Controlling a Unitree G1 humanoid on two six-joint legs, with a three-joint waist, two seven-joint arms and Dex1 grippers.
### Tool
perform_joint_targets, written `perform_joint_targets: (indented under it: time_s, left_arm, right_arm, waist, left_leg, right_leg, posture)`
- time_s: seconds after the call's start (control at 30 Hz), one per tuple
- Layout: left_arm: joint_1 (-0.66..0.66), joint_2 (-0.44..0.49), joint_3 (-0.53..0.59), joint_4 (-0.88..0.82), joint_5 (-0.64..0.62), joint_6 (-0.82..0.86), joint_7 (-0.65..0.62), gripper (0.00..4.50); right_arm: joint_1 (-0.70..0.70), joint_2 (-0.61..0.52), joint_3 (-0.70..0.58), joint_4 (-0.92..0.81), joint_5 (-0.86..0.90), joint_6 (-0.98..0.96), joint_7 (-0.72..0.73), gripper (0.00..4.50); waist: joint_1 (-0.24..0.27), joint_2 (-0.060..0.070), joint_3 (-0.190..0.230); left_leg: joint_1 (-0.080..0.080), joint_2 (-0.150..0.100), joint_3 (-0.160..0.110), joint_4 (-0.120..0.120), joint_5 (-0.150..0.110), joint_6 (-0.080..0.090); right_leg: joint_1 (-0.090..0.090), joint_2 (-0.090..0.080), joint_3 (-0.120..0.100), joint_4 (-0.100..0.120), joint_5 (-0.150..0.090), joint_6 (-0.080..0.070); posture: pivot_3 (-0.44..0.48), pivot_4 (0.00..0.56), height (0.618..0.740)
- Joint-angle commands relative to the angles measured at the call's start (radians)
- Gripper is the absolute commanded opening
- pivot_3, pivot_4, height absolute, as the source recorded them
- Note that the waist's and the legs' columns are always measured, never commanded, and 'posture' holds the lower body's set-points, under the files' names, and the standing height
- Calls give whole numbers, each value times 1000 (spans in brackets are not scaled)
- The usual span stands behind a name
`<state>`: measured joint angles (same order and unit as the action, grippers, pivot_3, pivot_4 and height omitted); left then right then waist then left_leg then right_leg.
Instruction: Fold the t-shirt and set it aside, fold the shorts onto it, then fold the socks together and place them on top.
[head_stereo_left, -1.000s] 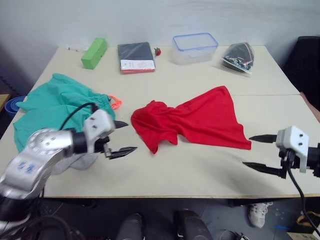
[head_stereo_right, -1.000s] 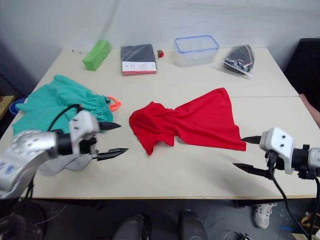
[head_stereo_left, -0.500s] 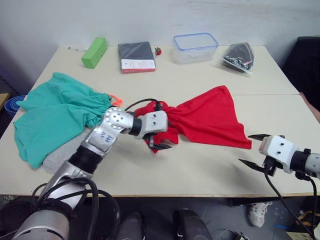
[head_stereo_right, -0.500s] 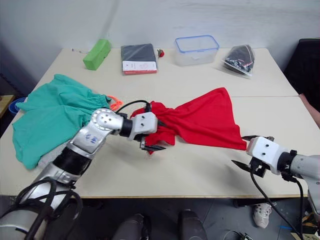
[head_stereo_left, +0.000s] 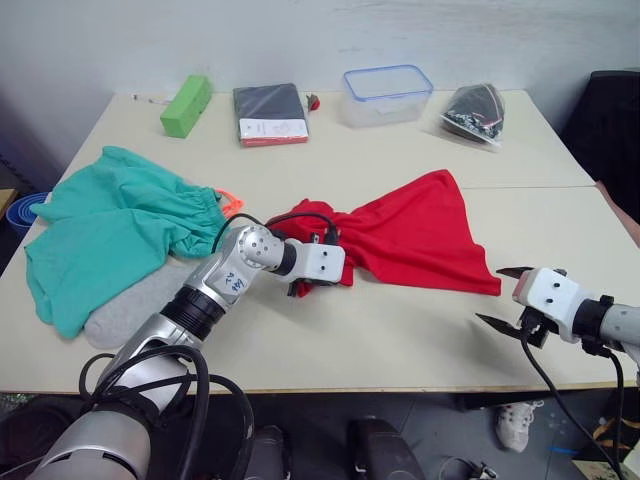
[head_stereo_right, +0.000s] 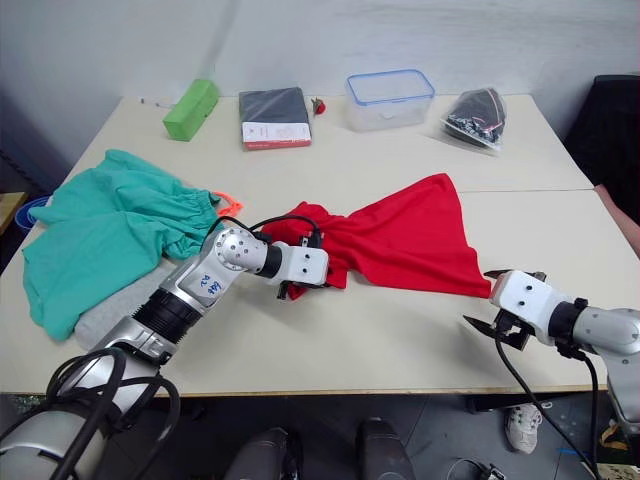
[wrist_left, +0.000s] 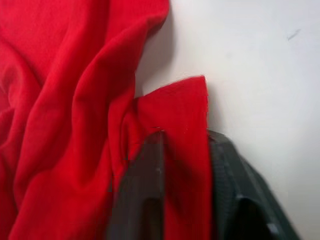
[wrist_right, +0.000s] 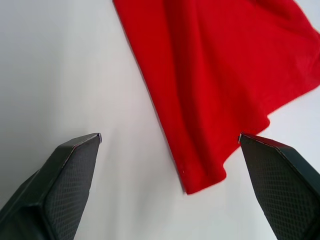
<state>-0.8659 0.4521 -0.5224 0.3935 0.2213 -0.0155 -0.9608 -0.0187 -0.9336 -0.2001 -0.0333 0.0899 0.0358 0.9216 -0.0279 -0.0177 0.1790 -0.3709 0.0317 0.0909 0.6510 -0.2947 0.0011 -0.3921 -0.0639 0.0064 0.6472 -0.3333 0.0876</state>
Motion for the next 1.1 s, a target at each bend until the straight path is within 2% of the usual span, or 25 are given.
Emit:
perform_joint_targets:
  time_s: [0.03, 0.17, 0.27, 0.47, 0.63, 0.67, 0.87, 1.1]
  left_arm:
    - [9, 20, 41, -27, 2, 12, -11, 54]
    - [33, 38, 58, -69, -10, 35, -41, 54]
    - [56, 54, 74, -109, -21, 59, -66, 0]
    - [109, 92, 105, -209, -41, 115, -110, 0]
    - [147, 111, 124, -265, -49, 151, -125, 0]
    - [154, 115, 128, -277, -53, 159, -128, 0]
    - [205, 154, 162, -342, -90, 236, -161, 0]
    - [296, 265, 202, -453, -162, 247, -248, 0]
  right_arm:
    - [-52, 12, 13, 58, -19, -18, -31, 4500]
    - [-103, 20, 58, 131, -41, -27, -36, 4500]
    - [-132, 20, 87, 190, -59, -26, -35, 3919]
    - [-175, 19, 136, 308, -93, -77, -40, 1925]
    - [-191, 24, 151, 334, -88, -91, -30, 238]
    - [-192, 23, 152, 337, -87, -93, -29, 21]
    - [-197, 1, 144, 322, -57, -92, 14, 21]
    - [-178, -57, 106, 232, 40, -53, 146, 21]
  waist:
    - [0, 0, 0]
    - [1, 0, 0]
    - [0, 0, 0]
    - [1, -1, 0]
    - [1, -1, 0]
    - [1, -1, 0]
    - [1, -2, 0]
    - [1, -1, 0]
  left_leg:
    - [0, 0, 0, 0, 0, 0]
    - [0, 0, 1, 0, 1, -1]
    - [0, 0, 1, 0, 1, -1]
    - [0, 0, 2, 2, 0, 0]
    - [0, -1, 2, 3, -1, 1]
    - [0, -1, 2, 3, -1, 3]
    - [0, -1, 2, 3, -2, 3]
    - [0, 0, 1, 1, -2, 4]
  right_leg:
    - [0, 0, 0, 1, 0, 0]
    - [-1, 0, 0, 1, 0, 0]
    - [-1, -1, 0, 1, 0, 0]
    - [0, -2, 0, 1, 0, 0]
    - [1, -3, 0, 1, 1, 1]
    - [1, -3, 0, 1, 1, 1]
    - [1, -4, 0, 1, 1, 1]
    - [0, -4, 0, 0, 0, 1]
  posture:
    - [0, 150, 740]
    - [0, 150, 740]
    - [0, 150, 740]
    - [0, 150, 740]
    - [0, 150, 740]
    - [0, 150, 740]
    - [0, 150, 740]
    - [0, 150, 740]
